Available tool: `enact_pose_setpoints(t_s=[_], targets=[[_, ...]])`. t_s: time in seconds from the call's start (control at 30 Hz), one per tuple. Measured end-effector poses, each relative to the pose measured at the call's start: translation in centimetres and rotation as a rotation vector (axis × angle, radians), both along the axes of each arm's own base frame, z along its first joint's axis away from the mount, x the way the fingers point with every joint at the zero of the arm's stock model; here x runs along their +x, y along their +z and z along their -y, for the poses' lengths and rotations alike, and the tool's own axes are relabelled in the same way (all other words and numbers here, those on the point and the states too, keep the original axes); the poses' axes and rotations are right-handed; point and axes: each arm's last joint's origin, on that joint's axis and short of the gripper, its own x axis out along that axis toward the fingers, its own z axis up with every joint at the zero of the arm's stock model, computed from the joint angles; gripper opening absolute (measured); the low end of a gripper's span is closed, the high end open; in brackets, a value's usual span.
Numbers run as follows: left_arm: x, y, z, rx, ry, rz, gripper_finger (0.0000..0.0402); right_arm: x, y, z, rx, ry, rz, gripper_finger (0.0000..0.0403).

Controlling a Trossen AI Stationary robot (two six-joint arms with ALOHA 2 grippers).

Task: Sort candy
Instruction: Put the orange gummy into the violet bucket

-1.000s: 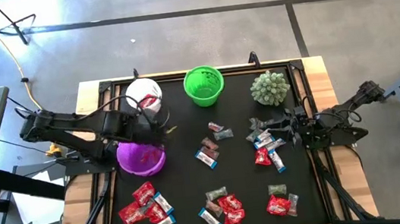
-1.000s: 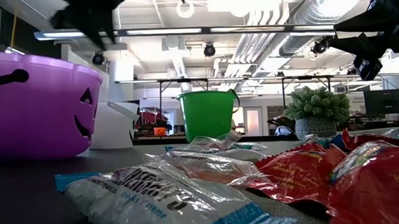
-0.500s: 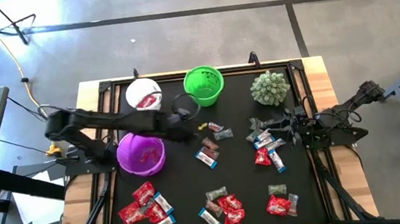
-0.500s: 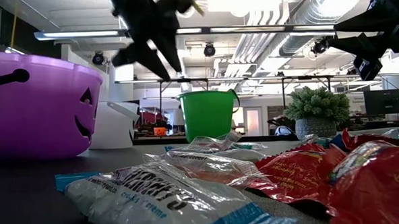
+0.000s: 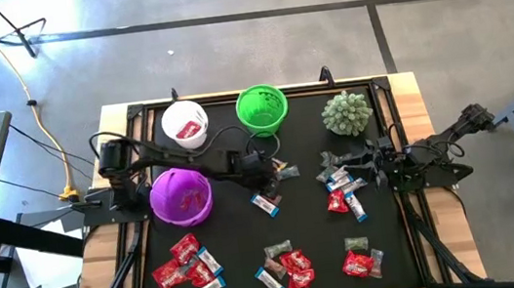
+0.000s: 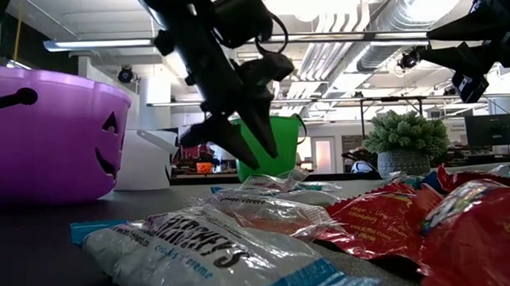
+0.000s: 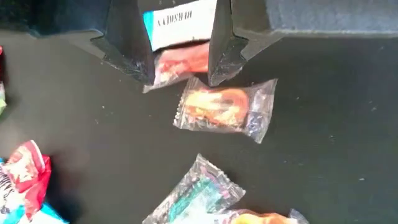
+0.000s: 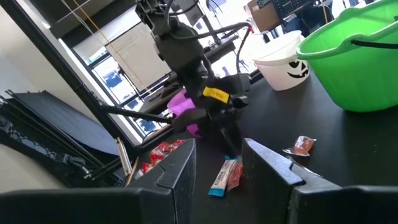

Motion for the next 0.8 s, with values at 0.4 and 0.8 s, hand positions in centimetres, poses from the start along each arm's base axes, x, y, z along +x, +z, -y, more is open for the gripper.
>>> enact_pose_setpoints(t_s=[0.4,0.8], targets=[[0.3,-1.6,-0.6,0.083,0.047,-0.038,0.0138,0.0,0.0,0.0,0.000,-0.001,0.000,0.0126],[0.2,-1.6,-2.0,0.128,0.075,-0.039,0.0153,0.0,0.0,0.0,0.000,-0.001,0.000,0.0126]])
